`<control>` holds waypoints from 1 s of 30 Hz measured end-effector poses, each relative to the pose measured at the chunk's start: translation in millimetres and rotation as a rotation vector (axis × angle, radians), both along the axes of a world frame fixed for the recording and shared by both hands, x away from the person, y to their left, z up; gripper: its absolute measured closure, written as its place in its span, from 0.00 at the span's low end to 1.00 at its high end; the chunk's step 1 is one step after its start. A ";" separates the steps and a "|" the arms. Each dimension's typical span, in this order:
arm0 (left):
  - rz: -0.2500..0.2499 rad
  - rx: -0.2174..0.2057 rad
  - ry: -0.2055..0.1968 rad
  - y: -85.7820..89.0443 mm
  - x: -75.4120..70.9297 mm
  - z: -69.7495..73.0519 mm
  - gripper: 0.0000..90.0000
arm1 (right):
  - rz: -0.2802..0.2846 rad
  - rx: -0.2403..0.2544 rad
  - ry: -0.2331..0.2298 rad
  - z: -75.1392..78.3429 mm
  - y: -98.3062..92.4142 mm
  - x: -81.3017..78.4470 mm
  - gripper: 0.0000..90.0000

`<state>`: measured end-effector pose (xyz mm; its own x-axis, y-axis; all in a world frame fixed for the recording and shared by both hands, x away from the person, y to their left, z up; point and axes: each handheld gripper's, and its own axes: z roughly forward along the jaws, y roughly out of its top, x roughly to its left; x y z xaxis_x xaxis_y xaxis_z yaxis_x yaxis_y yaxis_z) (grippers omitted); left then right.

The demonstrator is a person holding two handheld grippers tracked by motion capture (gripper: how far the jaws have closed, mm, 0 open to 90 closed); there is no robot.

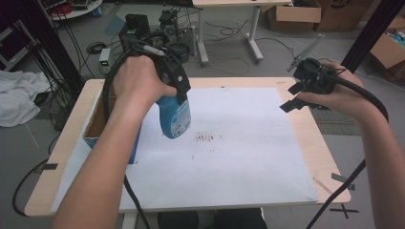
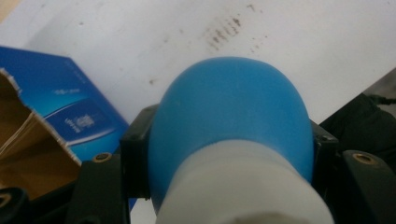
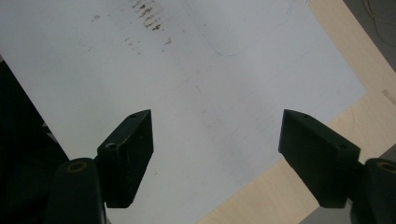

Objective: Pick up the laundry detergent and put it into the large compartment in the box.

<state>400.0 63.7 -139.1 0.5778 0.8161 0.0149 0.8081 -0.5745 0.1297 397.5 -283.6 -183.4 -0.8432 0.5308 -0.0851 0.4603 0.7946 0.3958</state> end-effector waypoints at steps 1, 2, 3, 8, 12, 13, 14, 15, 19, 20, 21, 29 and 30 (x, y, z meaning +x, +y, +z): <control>0.015 -0.001 -0.003 3.9 0.9 1.9 0.42 | 0.000 0.001 0.000 -0.2 -0.2 0.4 0.29; 0.034 -0.002 -0.002 8.2 2.1 3.9 0.42 | 0.000 0.000 0.000 -0.3 -0.4 0.8 0.29; 0.052 -0.002 -0.004 12.8 3.3 5.9 0.42 | 0.000 -0.002 0.001 -0.3 -0.5 1.1 0.29; 0.156 -0.006 -0.019 36.6 7.7 14.4 0.42 | -0.001 0.009 -0.002 0.7 -2.2 2.5 0.29; 0.227 -0.008 -0.027 54.9 9.7 19.3 0.42 | -0.003 0.008 -0.002 1.4 -3.6 2.8 0.29; 0.252 -0.009 -0.030 60.8 10.1 21.1 0.42 | -0.003 0.010 -0.002 1.5 -3.8 2.9 0.29; 0.270 -0.013 -0.035 64.5 10.2 22.0 0.42 | 0.000 0.011 -0.005 1.6 -4.1 3.2 0.29; 0.304 -0.016 -0.041 70.4 10.3 23.6 0.42 | 0.001 0.011 -0.006 1.6 -4.4 3.4 0.29; 0.362 -0.021 -0.052 90.7 10.4 29.1 0.42 | -0.002 0.012 -0.002 0.6 -5.4 3.9 0.29; 0.383 -0.021 -0.054 97.5 10.4 30.3 0.42 | -0.003 0.011 -0.001 0.3 -5.5 4.0 0.29; 0.405 -0.025 -0.055 103.0 10.3 31.3 0.42 | 0.002 0.011 -0.003 -0.5 -5.8 4.7 0.29; 0.529 -0.016 -0.071 140.2 7.6 34.3 0.42 | -0.008 0.010 0.005 -3.0 -8.1 5.9 0.29; 0.535 -0.012 -0.072 143.1 7.4 34.0 0.42 | -0.008 0.012 0.004 -3.0 -8.7 6.3 0.29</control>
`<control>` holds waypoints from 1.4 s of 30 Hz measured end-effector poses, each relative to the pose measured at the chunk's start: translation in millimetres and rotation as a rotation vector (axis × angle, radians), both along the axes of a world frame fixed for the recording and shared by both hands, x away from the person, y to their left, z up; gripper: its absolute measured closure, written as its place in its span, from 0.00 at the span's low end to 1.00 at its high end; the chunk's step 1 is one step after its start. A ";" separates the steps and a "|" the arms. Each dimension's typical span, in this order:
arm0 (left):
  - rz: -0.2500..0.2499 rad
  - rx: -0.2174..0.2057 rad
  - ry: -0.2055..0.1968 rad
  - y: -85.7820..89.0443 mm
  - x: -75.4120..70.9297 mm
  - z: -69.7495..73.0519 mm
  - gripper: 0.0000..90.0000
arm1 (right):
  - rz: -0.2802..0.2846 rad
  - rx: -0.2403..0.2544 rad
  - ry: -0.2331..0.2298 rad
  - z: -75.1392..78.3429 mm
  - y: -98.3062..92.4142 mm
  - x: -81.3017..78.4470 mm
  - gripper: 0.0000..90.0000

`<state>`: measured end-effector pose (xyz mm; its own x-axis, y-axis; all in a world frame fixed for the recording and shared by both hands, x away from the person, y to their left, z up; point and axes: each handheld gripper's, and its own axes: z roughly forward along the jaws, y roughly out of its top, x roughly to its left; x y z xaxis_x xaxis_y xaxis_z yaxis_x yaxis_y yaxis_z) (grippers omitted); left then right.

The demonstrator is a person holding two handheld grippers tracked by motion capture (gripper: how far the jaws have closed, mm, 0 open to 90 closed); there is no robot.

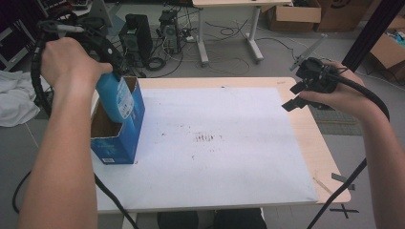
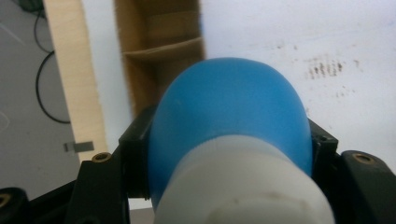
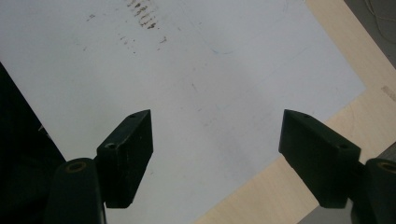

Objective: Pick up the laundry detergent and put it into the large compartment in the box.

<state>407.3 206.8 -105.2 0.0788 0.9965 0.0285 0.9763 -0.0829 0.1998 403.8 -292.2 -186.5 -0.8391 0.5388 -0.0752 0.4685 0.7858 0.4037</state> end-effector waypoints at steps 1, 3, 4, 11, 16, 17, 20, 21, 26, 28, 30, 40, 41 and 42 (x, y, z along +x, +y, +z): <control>0.012 0.000 -0.003 3.0 -0.2 -0.2 0.42 | 0.000 0.002 0.000 -0.1 -0.2 0.3 0.29; 0.029 -0.002 -0.005 8.3 -0.4 -0.8 0.42 | -0.002 -0.002 0.002 -0.7 0.1 0.8 0.29; 0.039 -0.006 -0.007 11.0 -0.5 -1.2 0.42 | -0.002 -0.004 0.002 -1.1 0.5 1.0 0.29; 0.067 0.000 -0.013 25.4 -1.4 -1.6 0.42 | -0.003 -0.010 0.005 -3.5 -1.0 2.9 0.29; 0.079 0.000 -0.016 31.8 -1.1 -3.2 0.42 | -0.009 -0.009 0.008 -5.4 -3.5 3.9 0.29; 0.080 0.000 -0.017 32.8 -1.0 -3.6 0.42 | -0.011 -0.007 0.010 -5.9 -3.9 4.0 0.29; 0.086 0.001 -0.015 34.8 -0.6 -5.6 0.42 | -0.013 -0.014 0.011 -7.1 -4.6 4.6 0.29; 0.086 0.003 -0.010 35.1 -0.3 -6.8 0.42 | -0.015 -0.014 0.012 -7.3 -4.9 4.6 0.29; 0.083 0.008 -0.003 36.1 1.8 -14.5 0.42 | -0.015 -0.015 0.012 -7.2 -4.9 4.1 0.29; 0.083 0.006 0.001 36.4 2.7 -18.6 0.42 | -0.014 -0.016 0.013 -7.7 -5.1 4.0 0.29; 0.080 0.004 0.008 37.1 3.8 -22.9 0.42 | -0.016 -0.018 0.014 -8.3 -5.5 4.2 0.29; 0.081 0.016 0.032 37.9 9.4 -49.1 0.42 | -0.023 -0.024 0.018 -10.8 -7.4 4.6 0.29; 0.083 0.013 0.036 37.6 9.8 -52.2 0.42 | -0.023 -0.023 0.018 -10.9 -7.5 4.6 0.29; 0.078 0.015 0.041 37.8 10.4 -55.5 0.42 | -0.021 -0.022 0.018 -11.0 -7.5 4.5 0.29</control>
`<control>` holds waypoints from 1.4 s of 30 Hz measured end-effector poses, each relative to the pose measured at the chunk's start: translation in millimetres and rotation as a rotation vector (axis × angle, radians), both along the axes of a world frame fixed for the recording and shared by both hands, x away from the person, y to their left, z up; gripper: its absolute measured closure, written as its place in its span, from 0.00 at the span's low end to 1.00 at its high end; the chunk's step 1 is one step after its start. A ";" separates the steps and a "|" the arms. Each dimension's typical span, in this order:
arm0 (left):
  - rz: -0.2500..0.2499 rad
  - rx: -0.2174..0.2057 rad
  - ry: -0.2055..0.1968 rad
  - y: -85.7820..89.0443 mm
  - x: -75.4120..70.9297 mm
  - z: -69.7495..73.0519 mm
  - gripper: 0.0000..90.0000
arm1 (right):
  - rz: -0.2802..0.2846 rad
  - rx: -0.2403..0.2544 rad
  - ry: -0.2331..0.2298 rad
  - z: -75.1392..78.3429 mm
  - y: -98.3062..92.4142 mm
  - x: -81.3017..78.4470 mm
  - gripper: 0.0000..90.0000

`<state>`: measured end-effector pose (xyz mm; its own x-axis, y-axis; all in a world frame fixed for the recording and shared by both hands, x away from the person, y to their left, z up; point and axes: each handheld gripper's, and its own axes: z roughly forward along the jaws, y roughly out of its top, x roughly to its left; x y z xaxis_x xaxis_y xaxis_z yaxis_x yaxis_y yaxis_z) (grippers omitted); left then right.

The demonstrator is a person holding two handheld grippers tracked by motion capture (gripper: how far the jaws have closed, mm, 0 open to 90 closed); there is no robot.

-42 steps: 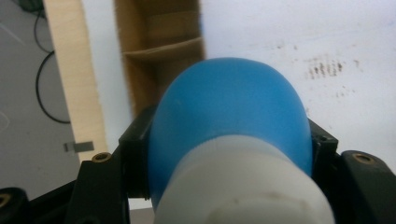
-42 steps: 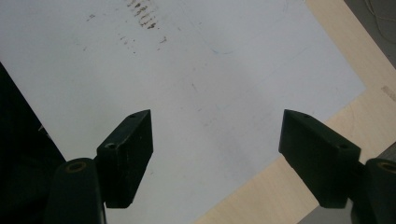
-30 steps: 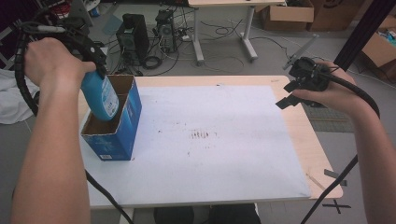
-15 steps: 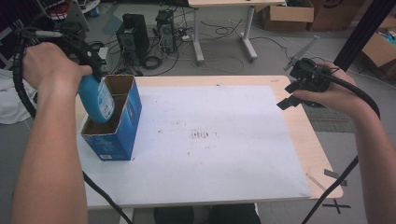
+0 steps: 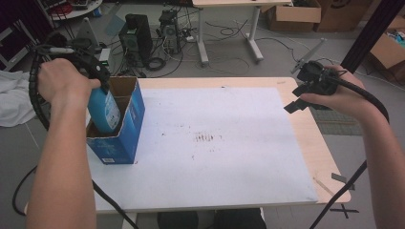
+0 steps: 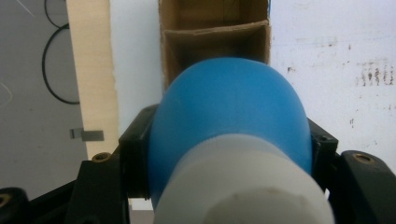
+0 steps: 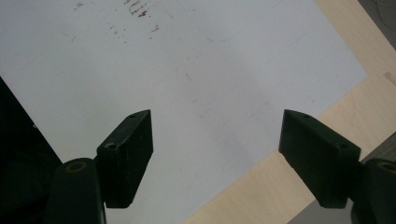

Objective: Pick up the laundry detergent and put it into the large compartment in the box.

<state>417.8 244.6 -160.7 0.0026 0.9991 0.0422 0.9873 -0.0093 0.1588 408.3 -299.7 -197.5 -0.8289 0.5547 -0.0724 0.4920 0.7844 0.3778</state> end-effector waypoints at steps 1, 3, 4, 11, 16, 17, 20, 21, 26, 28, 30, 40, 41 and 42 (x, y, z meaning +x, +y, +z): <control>0.001 -0.002 0.008 -0.2 0.6 -3.2 0.42 | 0.001 -0.001 0.001 -0.1 0.2 -0.2 0.29; -0.004 -0.001 0.020 -0.8 1.9 -10.2 0.42 | 0.002 -0.002 0.000 -0.3 0.3 -0.5 0.29; -0.008 0.002 0.023 -0.9 2.4 -13.9 0.42 | 0.002 -0.001 0.001 -0.4 0.2 -0.6 0.29; -0.014 -0.009 0.054 -1.5 6.1 -36.2 0.42 | -0.002 -0.005 0.005 -2.2 -1.3 -0.7 0.29; -0.019 -0.005 0.070 -1.6 8.2 -49.1 0.42 | -0.004 -0.005 0.005 -2.7 -2.1 -0.9 0.29; -0.019 -0.007 0.075 -1.5 8.4 -51.0 0.42 | -0.004 -0.004 0.006 -3.0 -2.2 -0.7 0.29; -0.018 -0.014 0.084 -0.6 8.9 -59.2 0.42 | -0.002 -0.006 0.008 -4.3 -2.2 -0.3 0.29; -0.012 -0.020 0.086 -0.5 9.0 -61.8 0.42 | -0.003 -0.004 0.009 -5.0 -2.2 -0.2 0.29; -0.005 -0.019 0.098 0.9 10.2 -73.4 0.42 | -0.005 -0.008 0.013 -7.1 -2.2 0.6 0.29; -0.004 -0.014 0.104 1.1 10.9 -77.4 0.42 | -0.005 -0.009 0.013 -6.7 -2.4 0.9 0.29; -0.002 -0.015 0.107 1.5 11.5 -80.6 0.42 | -0.006 -0.009 0.012 -6.0 -2.3 0.8 0.29; -0.009 -0.013 0.121 -0.7 14.8 -95.7 0.42 | -0.009 -0.012 0.015 -8.5 -3.2 2.3 0.29; -0.011 -0.013 0.126 -0.9 15.2 -97.0 0.42 | -0.009 -0.010 0.015 -8.7 -3.5 2.4 0.29; -0.012 -0.012 0.124 -1.0 15.3 -98.3 0.42 | -0.009 -0.010 0.015 -8.8 -3.7 2.5 0.29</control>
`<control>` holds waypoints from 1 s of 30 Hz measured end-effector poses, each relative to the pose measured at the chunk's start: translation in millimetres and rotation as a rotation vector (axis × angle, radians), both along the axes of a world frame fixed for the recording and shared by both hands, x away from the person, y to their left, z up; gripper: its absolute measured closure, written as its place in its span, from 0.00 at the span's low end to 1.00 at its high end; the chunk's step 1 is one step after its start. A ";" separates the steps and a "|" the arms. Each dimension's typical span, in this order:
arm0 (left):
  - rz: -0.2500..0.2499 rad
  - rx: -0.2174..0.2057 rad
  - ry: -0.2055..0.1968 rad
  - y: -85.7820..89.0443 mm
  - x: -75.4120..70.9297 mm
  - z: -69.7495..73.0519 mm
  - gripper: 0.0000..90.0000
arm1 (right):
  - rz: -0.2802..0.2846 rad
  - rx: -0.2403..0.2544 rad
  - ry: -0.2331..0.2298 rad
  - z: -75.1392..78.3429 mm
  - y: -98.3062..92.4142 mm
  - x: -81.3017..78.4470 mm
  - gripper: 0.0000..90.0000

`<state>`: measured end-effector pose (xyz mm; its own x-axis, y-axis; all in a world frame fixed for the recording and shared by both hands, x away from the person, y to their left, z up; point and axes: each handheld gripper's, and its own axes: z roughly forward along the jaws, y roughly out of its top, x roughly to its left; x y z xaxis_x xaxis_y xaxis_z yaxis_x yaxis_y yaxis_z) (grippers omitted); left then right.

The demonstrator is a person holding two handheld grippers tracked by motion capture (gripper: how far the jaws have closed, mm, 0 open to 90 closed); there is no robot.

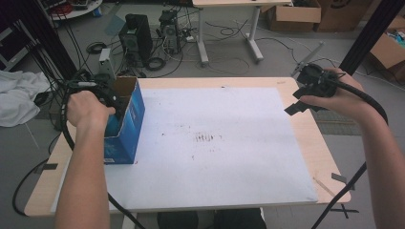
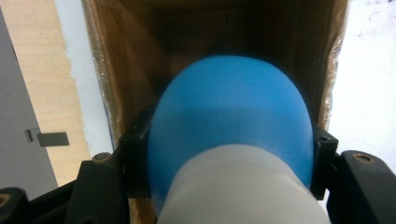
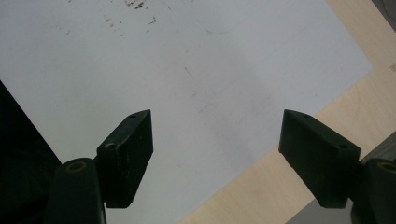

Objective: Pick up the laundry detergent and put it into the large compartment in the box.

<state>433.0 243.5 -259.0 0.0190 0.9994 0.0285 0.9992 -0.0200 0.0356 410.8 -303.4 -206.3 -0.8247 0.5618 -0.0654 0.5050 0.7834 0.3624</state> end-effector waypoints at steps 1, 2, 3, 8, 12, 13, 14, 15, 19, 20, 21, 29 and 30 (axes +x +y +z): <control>0.000 0.001 0.002 0.0 0.2 -1.1 0.42 | -0.001 -0.001 0.001 0.0 -0.2 0.0 0.29; -0.003 0.003 0.009 -0.2 0.5 -2.4 0.42 | 0.000 -0.001 0.001 -0.1 -0.5 0.1 0.29; -0.003 0.004 0.009 -0.4 0.6 -3.8 0.42 | -0.001 0.000 0.001 -0.2 -0.7 0.1 0.29; -0.006 0.009 0.020 -0.3 1.4 -9.5 0.42 | -0.001 -0.002 0.002 -1.3 -1.6 0.3 0.29; -0.005 0.010 0.023 0.8 1.6 -11.3 0.42 | -0.005 -0.004 0.006 -2.0 -2.5 0.4 0.29; -0.008 0.014 0.024 0.7 1.7 -11.5 0.42 | -0.005 -0.005 0.006 -2.2 -2.6 0.5 0.29; -0.009 0.017 0.021 0.7 1.7 -11.6 0.42 | -0.004 -0.004 0.005 -2.4 -2.6 0.5 0.29; -0.009 0.020 0.025 0.7 1.7 -11.9 0.42 | -0.005 -0.003 0.005 -2.6 -2.6 0.6 0.29; -0.013 0.024 0.024 0.2 1.6 -13.1 0.42 | -0.002 -0.005 0.007 -4.1 -1.3 1.0 0.29; -0.012 0.024 0.022 0.5 1.4 -13.5 0.42 | -0.002 -0.003 0.006 -4.4 -0.9 1.0 0.29; -0.011 0.024 0.021 0.6 1.3 -13.9 0.42 | -0.001 -0.006 0.006 -4.5 -0.6 1.0 0.29; -0.009 0.028 0.030 1.4 0.6 -20.5 0.42 | -0.004 -0.004 0.007 -4.8 -0.8 0.4 0.29; -0.008 0.027 0.031 1.7 0.6 -21.1 0.42 | -0.003 -0.004 0.006 -4.8 -1.1 0.4 0.29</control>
